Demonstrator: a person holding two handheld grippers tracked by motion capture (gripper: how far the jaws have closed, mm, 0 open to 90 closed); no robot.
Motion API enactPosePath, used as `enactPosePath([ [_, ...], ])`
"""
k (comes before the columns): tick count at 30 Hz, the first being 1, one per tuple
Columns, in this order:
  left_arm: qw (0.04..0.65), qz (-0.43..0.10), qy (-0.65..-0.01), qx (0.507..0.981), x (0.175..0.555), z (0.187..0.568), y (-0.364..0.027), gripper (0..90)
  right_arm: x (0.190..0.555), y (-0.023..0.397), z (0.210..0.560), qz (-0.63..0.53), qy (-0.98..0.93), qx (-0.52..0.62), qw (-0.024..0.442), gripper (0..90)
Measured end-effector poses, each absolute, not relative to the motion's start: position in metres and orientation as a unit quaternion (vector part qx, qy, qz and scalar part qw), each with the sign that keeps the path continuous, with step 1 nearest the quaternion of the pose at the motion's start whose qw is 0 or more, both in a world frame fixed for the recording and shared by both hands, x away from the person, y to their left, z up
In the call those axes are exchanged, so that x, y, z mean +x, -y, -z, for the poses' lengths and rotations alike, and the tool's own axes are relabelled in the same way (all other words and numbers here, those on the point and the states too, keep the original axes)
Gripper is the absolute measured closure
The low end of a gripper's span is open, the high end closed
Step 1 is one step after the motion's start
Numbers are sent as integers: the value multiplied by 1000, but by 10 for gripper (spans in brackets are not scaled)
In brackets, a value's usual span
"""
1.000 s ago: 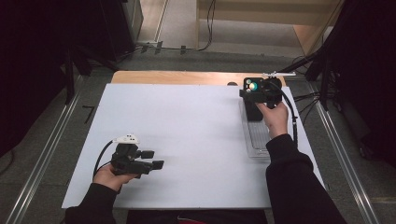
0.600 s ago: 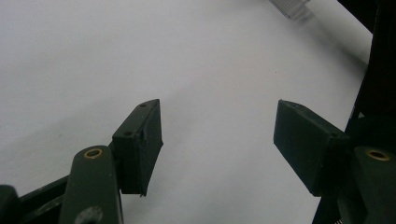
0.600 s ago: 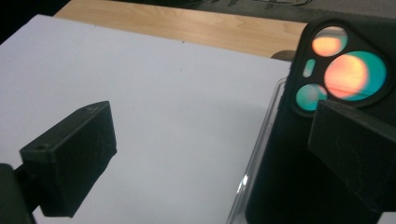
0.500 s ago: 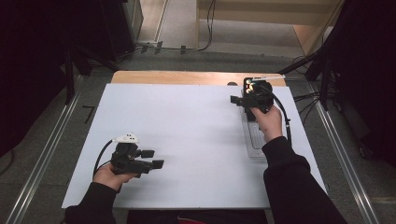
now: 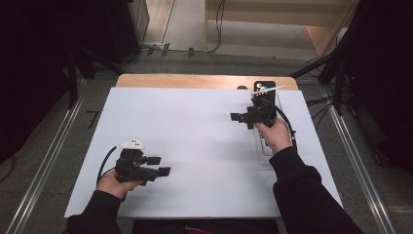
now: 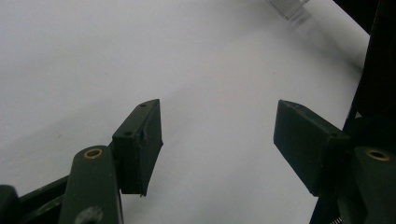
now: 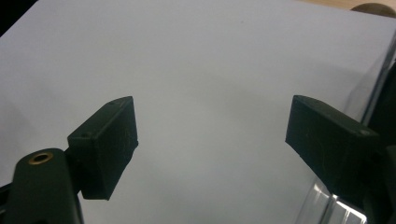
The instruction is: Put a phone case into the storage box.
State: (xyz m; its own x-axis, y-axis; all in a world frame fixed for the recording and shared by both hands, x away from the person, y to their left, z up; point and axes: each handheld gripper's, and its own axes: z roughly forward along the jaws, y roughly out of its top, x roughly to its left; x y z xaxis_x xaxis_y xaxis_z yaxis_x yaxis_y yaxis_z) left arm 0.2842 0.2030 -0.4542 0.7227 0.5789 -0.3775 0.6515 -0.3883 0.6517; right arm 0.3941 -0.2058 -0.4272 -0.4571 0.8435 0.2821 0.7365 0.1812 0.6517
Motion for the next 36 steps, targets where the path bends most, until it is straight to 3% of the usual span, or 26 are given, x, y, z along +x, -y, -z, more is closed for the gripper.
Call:
enactPosePath([
  [11,412,48,-369,832,284,454,-203,325,365,188,431,-368,-797,478,29,149],
  [36,420,60,-362,830,280,452,-201,324,299,196,444,-344,-843,413,34,149],
])
